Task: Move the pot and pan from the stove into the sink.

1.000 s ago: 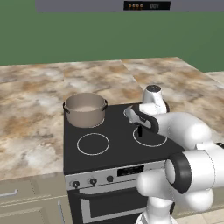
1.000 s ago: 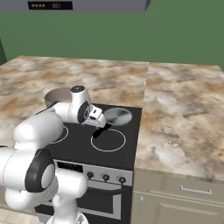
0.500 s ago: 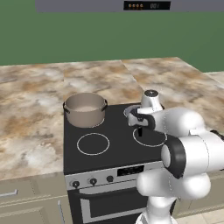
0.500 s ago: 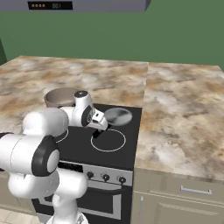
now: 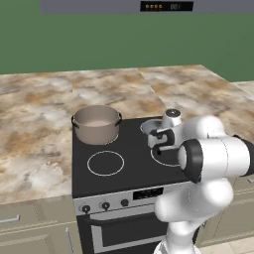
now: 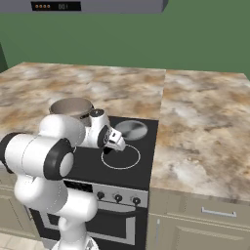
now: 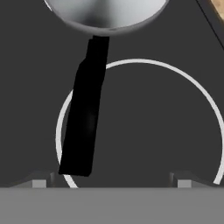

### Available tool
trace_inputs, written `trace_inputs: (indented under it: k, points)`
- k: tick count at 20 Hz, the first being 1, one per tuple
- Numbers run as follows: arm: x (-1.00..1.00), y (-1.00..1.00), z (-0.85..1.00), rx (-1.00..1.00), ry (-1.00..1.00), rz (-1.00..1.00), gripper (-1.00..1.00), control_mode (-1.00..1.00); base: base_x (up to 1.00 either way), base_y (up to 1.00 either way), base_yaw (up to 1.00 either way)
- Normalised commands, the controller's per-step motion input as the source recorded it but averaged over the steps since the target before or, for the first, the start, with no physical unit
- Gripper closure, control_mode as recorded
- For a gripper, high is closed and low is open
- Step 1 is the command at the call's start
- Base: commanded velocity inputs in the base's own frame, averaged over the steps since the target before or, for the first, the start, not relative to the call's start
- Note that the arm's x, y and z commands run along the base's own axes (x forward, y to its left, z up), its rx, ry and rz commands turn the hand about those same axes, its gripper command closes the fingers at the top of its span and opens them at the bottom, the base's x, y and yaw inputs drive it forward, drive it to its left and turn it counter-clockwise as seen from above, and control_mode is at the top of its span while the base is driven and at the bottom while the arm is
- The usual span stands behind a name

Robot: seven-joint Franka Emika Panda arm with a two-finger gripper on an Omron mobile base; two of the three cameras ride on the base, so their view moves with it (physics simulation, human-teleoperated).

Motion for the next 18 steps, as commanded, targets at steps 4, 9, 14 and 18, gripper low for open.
trace_inputs:
  k: [4,9,14,18]
  points:
    - [0.1,-0.02,-0.27,0.0,-0.03,-0.02,-1.0,-1.0,0.0,0.0,0.0]
    - [0.17,0.01,-0.11,0.0,0.0,-0.03,-1.0,-1.0,0.0,0.0,0.0]
    - [0.04,0.0,-0.01,0.0,0.0,0.0,-1.0,-1.0,0.0,0.0,0.0]
    - [0.0,0.0,0.07,0.02,0.0,-0.02,-1.0,-1.0,0.0,0.0,0.0]
